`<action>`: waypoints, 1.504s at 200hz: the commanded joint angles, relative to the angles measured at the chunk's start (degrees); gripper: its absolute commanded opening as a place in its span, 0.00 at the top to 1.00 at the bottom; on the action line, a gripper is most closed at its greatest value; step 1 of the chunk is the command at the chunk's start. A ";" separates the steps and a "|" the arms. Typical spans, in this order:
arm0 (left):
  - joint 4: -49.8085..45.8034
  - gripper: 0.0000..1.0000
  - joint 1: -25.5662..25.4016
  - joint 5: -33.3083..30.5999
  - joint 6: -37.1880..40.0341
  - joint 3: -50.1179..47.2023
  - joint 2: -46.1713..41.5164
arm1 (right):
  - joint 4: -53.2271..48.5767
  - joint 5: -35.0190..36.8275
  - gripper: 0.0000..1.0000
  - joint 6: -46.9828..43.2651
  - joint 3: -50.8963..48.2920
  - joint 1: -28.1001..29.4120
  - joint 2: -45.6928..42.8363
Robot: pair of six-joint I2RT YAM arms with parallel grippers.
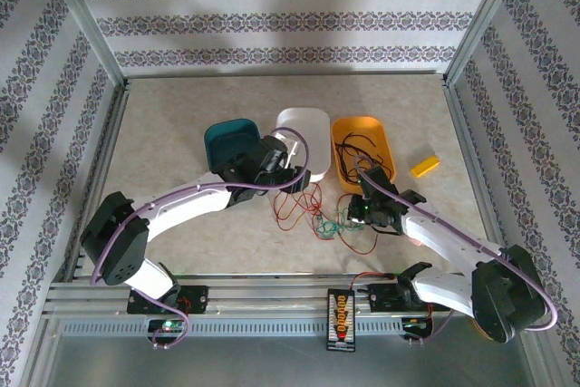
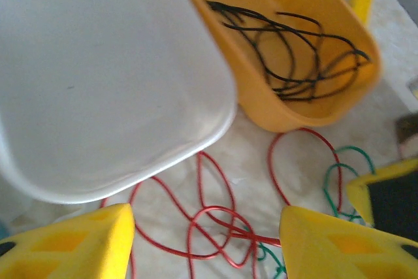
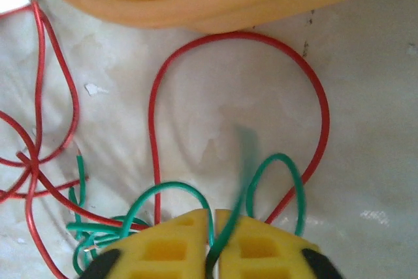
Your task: Untangle the cables
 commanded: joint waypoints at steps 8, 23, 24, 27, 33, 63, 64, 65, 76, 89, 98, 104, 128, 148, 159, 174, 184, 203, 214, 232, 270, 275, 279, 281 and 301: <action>2.88 0.39 -1.20 9.38 6.80 1.39 1.65 | 1.59 0.17 0.98 -0.70 -0.35 0.44 -5.01; 6.76 0.38 -1.19 13.27 6.68 0.67 2.09 | 2.77 -1.24 0.99 -1.25 -1.37 0.44 -8.65; 6.99 0.38 -1.19 13.52 6.65 0.63 2.14 | 2.84 -1.32 1.00 -1.27 -1.43 0.44 -8.91; 7.69 0.38 -1.19 14.19 6.51 0.53 2.23 | 3.06 -1.58 1.00 -1.29 -1.62 0.44 -9.67; 8.97 0.37 -1.12 15.62 6.23 0.50 2.48 | 3.42 -2.19 1.00 -1.59 -1.95 0.44 -11.13; 14.18 0.29 -1.01 22.36 4.93 1.35 4.35 | 5.89 -5.25 1.00 -2.42 -3.78 0.36 -17.10; 14.35 0.29 -1.01 22.54 4.85 1.41 4.46 | 5.98 -5.40 1.00 -2.43 -3.82 0.35 -17.22; 14.48 0.29 -1.01 22.77 4.81 1.44 4.51 | 6.11 -5.51 1.00 -2.43 -3.88 0.35 -17.28; 15.41 0.28 -1.00 24.94 4.36 2.17 5.45 | 6.97 -6.48 1.00 -2.40 -4.12 0.35 -18.21; 15.29 0.29 -0.94 27.36 4.03 3.16 6.70 | 7.62 -7.35 1.00 -2.68 -3.85 0.35 -18.23; 14.76 0.32 -0.95 28.99 3.92 3.94 7.71 | 7.84 -7.47 1.00 -2.79 -3.46 0.44 -17.84; 14.66 0.34 -0.95 30.06 3.83 4.34 8.33 | 8.03 -7.54 1.00 -2.94 -3.19 0.44 -17.42; 13.96 0.41 -1.01 34.50 3.11 5.66 10.72 | 8.59 -7.08 1.00 -3.14 -2.05 0.44 -16.08; 12.59 0.46 -1.01 36.83 3.34 6.76 12.24 | 9.42 -6.59 1.00 -3.01 -1.42 0.44 -15.41; 11.53 0.47 -1.01 37.30 3.79 7.24 12.84 | 10.21 -6.41 1.00 -2.66 -1.17 0.38 -15.07; 10.14 0.49 -1.01 36.68 4.40 7.58 13.71 | 11.24 -6.16 1.00 -2.06 -1.13 0.31 -14.79; 9.60 0.50 -1.01 36.31 4.55 7.65 14.37 | 12.12 -6.05 1.00 -1.62 -1.26 0.13 -14.79; 8.46 0.51 -1.01 36.31 4.86 7.96 15.55 | 14.10 -6.22 1.00 -0.06 -2.03 -0.50 -15.39; 7.87 0.52 -1.01 36.06 5.19 8.27 16.09 | 15.56 -6.87 1.00 1.06 -2.72 -1.02 -15.87; 7.33 0.58 -1.00 35.35 5.48 8.83 16.95 | 16.82 -7.71 1.00 2.08 -3.65 -1.66 -16.60; 9.46 0.86 -0.84 30.58 4.19 8.63 17.91 | 16.31 -7.45 1.00 2.98 -4.78 -2.26 -18.75; 9.81 0.89 -0.69 29.66 3.80 8.36 17.79 | 15.84 -7.12 1.00 3.17 -4.92 -2.36 -19.14; 10.19 0.91 -0.59 29.23 3.46 8.02 17.65 | 15.49 -6.78 1.00 3.30 -5.05 -2.46 -19.53; 10.32 0.92 -0.51 29.05 3.32 7.88 17.62 | 15.23 -6.60 1.00 3.35 -5.06 -2.53 -19.78; 10.89 0.98 0.32 27.47 2.62 5.70 16.17 | 12.09 -3.11 1.00 4.46 -5.74 -3.33 -22.18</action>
